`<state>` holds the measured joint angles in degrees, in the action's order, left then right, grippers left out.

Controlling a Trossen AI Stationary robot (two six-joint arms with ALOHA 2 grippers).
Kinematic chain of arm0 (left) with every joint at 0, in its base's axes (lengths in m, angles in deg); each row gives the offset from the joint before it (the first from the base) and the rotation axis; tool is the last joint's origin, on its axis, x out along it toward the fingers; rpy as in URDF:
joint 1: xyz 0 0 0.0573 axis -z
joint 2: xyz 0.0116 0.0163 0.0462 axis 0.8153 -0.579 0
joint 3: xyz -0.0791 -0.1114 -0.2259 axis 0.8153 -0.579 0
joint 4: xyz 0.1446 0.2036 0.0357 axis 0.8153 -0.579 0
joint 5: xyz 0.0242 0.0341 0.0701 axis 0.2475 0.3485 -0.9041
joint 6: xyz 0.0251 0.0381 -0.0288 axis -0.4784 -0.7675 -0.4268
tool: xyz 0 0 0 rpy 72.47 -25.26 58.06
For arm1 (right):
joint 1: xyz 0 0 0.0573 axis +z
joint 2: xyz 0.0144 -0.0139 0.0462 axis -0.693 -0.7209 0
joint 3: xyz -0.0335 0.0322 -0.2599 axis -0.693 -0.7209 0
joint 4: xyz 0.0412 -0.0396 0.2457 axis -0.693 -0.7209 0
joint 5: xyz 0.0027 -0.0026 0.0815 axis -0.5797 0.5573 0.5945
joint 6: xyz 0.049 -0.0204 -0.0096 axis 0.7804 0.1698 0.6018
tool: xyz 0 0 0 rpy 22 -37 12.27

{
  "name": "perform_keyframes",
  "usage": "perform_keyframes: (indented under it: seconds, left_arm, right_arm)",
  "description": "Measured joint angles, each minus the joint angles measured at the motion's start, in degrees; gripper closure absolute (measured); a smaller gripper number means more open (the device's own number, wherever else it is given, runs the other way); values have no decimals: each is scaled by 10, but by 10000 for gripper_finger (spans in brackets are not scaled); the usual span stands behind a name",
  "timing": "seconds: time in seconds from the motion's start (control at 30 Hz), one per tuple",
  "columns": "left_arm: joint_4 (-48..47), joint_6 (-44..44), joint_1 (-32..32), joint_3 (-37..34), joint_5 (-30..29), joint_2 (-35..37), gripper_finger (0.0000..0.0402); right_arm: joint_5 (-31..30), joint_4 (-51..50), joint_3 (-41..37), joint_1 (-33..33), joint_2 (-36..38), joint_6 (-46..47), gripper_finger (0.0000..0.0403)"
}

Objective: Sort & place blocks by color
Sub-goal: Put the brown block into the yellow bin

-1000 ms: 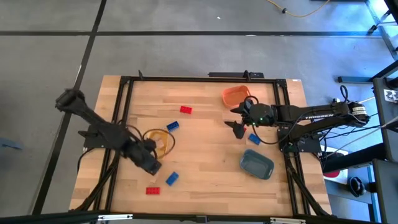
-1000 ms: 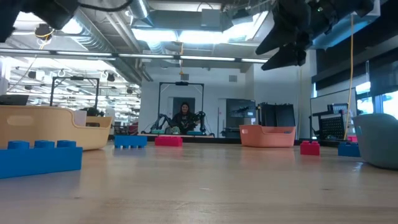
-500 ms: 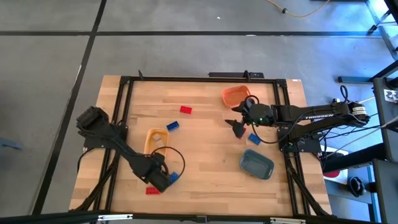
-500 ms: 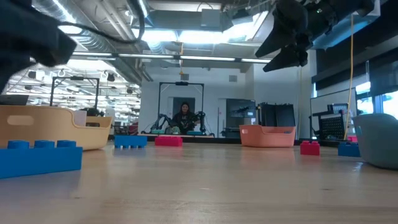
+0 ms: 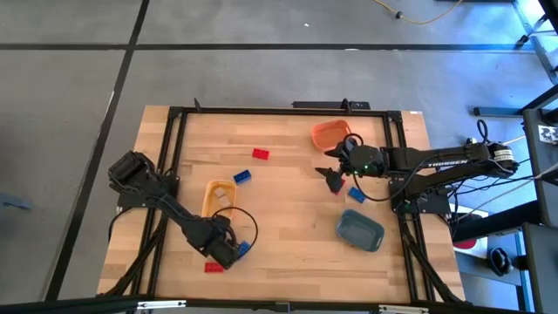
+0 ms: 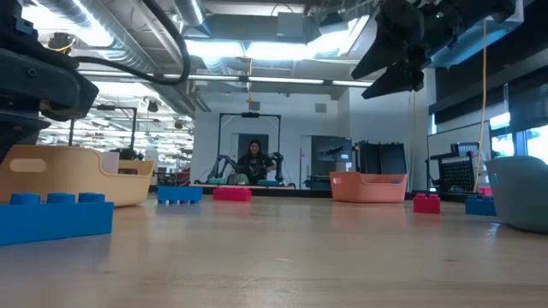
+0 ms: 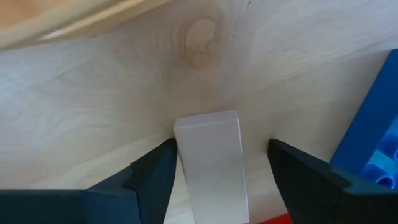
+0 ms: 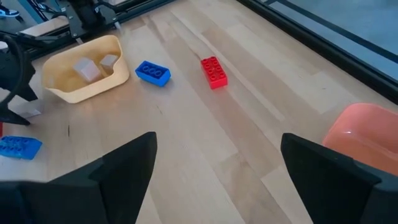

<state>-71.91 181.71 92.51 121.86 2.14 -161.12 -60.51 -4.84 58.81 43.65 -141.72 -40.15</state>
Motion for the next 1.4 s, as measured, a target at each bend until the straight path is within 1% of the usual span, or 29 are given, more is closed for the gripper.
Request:
perform_keyframes:
  seconds: [0.1,0.2,0.27,0.4,0.47,0.6,0.7,0.77,0.83,0.93,1.0,1.1,1.13,1.2,1.23,1.3,1.37,1.4]
  left_arm:
    - [2,0,0,-1,1,0,166]
    - [9,1,0,-2,0,1,191]
    - [11,1,0,-2,0,3,216]
    - [-1,-5,1,-4,-6,20,281]
    - [-23,-16,1,-6,-18,38,286]
    - [-98,-42,2,-6,-55,98,286]
    - [-145,-70,1,-6,-92,155,286]
    - [-155,-106,2,-6,-131,203,286]
    - [-144,-149,1,-5,-189,256,286]
    - [-122,-241,-12,-5,-283,336,286]
    - [-97,-342,-41,-5,-322,374,286]
    - [-40,-511,-108,-5,-342,405,286]
    - [-7,-560,-134,-8,-343,410,286]
    - [98,-660,-188,-28,-329,415,286]
    - [160,-706,-213,-44,-309,416,286]
    - [315,-776,-260,-91,-236,415,286]
    - [481,-809,-298,-150,-161,414,286]
    - [567,-812,-314,-178,-135,409,286]
  right_arm:
    - [-1,0,0,0,0,0,57]
    - [-1,0,0,0,0,0,57]
    - [-1,0,0,0,0,0,57]
    - [-9,-1,0,0,0,0,57]
    - [-9,-1,0,0,0,0,57]
    - [-10,-1,0,0,0,-1,57]
    - [-10,-2,0,0,0,-1,57]
    - [-10,-2,0,0,0,-1,57]
    - [-10,-2,0,0,0,0,57]
    - [-7,3,0,0,0,0,57]
    - [8,10,0,0,0,1,57]
    - [58,46,0,0,0,0,57]
    - [79,63,0,0,0,0,57]
    - [125,103,0,0,0,-1,57]
    - [145,123,0,0,0,-1,57]
    - [178,161,0,1,0,0,57]
    - [203,192,0,1,0,0,57]
    - [213,204,0,1,0,0,57]
